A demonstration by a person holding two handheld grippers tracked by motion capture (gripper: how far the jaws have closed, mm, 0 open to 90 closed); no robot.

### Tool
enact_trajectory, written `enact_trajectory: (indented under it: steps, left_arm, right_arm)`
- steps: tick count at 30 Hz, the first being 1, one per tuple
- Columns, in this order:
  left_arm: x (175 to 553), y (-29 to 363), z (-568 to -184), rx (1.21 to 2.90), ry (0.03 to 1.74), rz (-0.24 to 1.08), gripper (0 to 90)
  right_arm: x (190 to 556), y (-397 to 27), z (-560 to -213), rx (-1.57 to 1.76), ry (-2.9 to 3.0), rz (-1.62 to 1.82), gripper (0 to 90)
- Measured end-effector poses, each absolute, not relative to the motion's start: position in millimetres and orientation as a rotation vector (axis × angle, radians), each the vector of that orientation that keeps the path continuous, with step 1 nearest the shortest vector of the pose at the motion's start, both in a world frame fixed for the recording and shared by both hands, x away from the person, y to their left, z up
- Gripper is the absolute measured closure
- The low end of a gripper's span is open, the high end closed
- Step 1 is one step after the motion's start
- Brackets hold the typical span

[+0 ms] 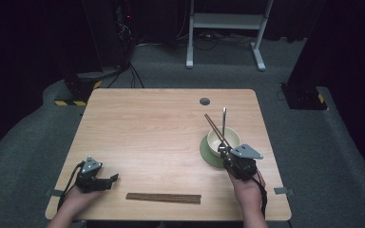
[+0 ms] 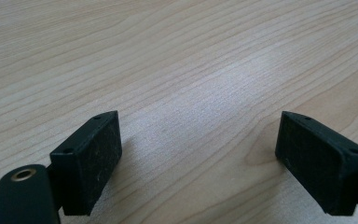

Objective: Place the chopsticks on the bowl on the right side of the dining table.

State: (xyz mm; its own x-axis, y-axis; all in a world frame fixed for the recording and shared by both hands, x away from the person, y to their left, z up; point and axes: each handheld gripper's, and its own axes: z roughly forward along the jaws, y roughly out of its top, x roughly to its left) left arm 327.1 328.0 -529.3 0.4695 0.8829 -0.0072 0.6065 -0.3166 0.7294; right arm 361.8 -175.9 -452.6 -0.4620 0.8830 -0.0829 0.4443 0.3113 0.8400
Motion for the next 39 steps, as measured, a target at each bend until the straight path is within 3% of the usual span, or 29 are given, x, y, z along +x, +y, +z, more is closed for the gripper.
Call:
enact_trajectory:
  steps: [6,19,22,28,39]
  left_arm:
    - [327,328,-529,2.044,1.23,0.524,14.3]
    - [328,328,-529,2.048,1.223,0.522,14.2]
    - [329,328,-529,2.047,1.223,0.518,14.0]
    - [331,327,-529,2.051,1.219,0.522,13.8]
    - [332,327,-529,2.053,1.216,0.518,13.8]
  right_arm:
    - [358,-188,-454,1.219,2.001,1.038,49.0]
    - [346,-206,-468,1.245,2.026,1.034,49.3]
    - [345,-209,-473,1.252,2.037,1.043,53.8]
    - [341,-209,-474,1.211,2.043,1.055,74.3]
    - [337,-201,-473,1.162,2.088,1.06,76.0]
